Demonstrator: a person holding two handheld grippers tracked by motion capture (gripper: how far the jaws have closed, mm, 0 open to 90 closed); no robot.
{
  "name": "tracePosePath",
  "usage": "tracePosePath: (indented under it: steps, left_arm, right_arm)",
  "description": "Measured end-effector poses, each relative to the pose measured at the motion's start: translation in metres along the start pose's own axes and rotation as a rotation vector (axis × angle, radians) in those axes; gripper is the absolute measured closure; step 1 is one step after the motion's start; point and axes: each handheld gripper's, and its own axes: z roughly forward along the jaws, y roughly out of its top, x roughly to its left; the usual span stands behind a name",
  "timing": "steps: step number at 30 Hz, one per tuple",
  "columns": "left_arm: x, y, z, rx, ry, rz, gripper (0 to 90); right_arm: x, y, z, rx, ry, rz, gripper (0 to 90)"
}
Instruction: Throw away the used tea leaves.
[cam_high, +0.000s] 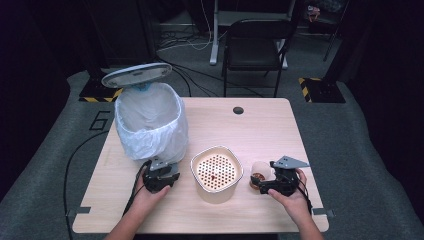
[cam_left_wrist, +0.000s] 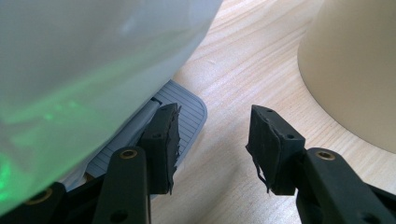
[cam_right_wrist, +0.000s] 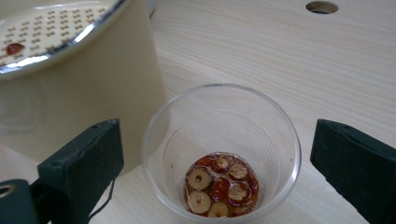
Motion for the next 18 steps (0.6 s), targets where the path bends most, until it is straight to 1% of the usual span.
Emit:
tracePosePath:
  steps: [2,3,5,7,10,11,12,13,14,15,16,18]
  left_arm:
    - [0.0,0.0,0.0,-0.002,-0.001,-0.005,53.2]
    - [0.001,0.0,-0.001,0.01,0.0,0.013,53.2]
    - [0.002,0.0,-0.001,0.019,-0.001,0.017,53.2]
    - [0.0,0.0,0.0,-0.004,0.0,-0.007,53.2]
    - [0.001,0.0,0.0,0.003,0.001,0.008,53.2]
    - [0.0,0.0,0.0,-0.001,0.0,-0.004,53.2]
    - [0.002,0.0,-0.001,0.009,0.0,0.017,53.2]
    - [0.002,0.0,0.0,0.01,0.001,0.018,53.2]
    - [0.0,0.0,0.0,0.001,-0.002,-0.006,53.2]
    - [0.0,0.0,0.0,0.004,0.0,-0.004,53.2]
    - [0.001,0.0,-0.001,0.02,0.007,0.023,53.2]
    - [0.001,0.0,-0.001,0.022,0.009,0.021,53.1]
  right_arm:
    - [-0.001,-0.003,0.002,0.004,-0.01,-0.001,4.8]
    - [-0.002,-0.005,0.004,0.0,-0.015,-0.005,6.7]
    - [-0.003,-0.007,0.006,0.002,-0.014,-0.009,7.3]
    - [-0.003,-0.009,0.009,0.008,-0.016,-0.02,10.2]
    - [-0.003,-0.013,0.013,0.006,-0.009,-0.024,13.7]
    - [-0.003,-0.014,0.014,0.004,-0.012,-0.037,14.8]
    - [-0.002,-0.015,0.016,0.009,-0.019,-0.052,14.9]
    - [-0.001,-0.016,0.018,0.013,-0.032,-0.063,15.6]
    - [-0.001,-0.016,0.019,0.017,-0.034,-0.069,17.4]
    - [-0.001,-0.017,0.02,0.02,-0.026,-0.066,19.4]
    - [-0.001,-0.017,0.021,0.023,-0.024,-0.077,20.4]
    - [-0.002,-0.018,0.023,0.021,-0.026,-0.066,23.6]
